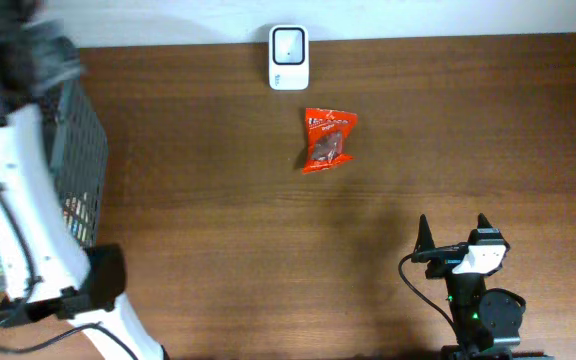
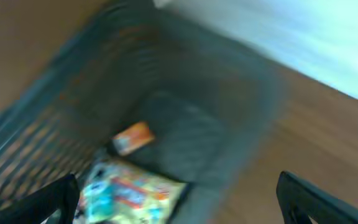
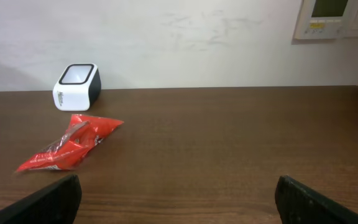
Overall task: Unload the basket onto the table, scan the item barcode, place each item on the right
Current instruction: 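Grasp the yellow wipes pack in the basket and place it beside red bag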
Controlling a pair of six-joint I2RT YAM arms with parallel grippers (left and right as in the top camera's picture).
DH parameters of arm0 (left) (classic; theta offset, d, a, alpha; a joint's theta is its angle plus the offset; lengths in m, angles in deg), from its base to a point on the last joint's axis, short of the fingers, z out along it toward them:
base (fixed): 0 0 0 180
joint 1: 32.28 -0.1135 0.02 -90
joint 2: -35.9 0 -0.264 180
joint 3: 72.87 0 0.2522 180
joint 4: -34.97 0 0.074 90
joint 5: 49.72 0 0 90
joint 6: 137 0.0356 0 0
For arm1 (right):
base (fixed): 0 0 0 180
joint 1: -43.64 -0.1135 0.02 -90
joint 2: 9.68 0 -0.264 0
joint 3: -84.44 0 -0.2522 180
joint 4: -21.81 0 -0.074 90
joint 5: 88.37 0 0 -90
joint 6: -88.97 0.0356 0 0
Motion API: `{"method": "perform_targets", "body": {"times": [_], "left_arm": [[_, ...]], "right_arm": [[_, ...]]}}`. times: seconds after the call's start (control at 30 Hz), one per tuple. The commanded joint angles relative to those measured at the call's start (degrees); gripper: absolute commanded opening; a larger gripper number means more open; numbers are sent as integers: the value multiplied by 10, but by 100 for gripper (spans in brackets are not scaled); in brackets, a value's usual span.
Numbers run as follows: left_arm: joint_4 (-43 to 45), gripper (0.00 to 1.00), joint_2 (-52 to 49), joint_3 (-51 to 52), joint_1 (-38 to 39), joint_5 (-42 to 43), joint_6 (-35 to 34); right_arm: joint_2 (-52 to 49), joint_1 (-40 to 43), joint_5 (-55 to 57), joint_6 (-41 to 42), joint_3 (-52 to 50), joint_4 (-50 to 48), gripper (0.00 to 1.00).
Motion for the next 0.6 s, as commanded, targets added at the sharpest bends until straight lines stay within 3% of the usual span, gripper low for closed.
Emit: {"method": "perform_targets", "body": {"times": [0.0,0.1,0.2,0.3,0.47,0.57], "left_arm": [[-5,99,-4,51,-130,87,-43],[-7,99,-12,143,-198,75,-43],[22,100,-12,310,-237,74,-43],[139,100,-12,476,-236,131,-43],[319,92,-12,625,-235,231,-48],[346,94,-12,682,-235,232,-132]], "right_arm": [[4,3,5,4,-5,2,98],[4,3,5,5,-5,2,98],[4,3,5,4,-5,2,98],[4,3,5,4,-5,2,98],[4,3,5,4,-5,2,98],[4,3,5,4,-5,2,99]]}}
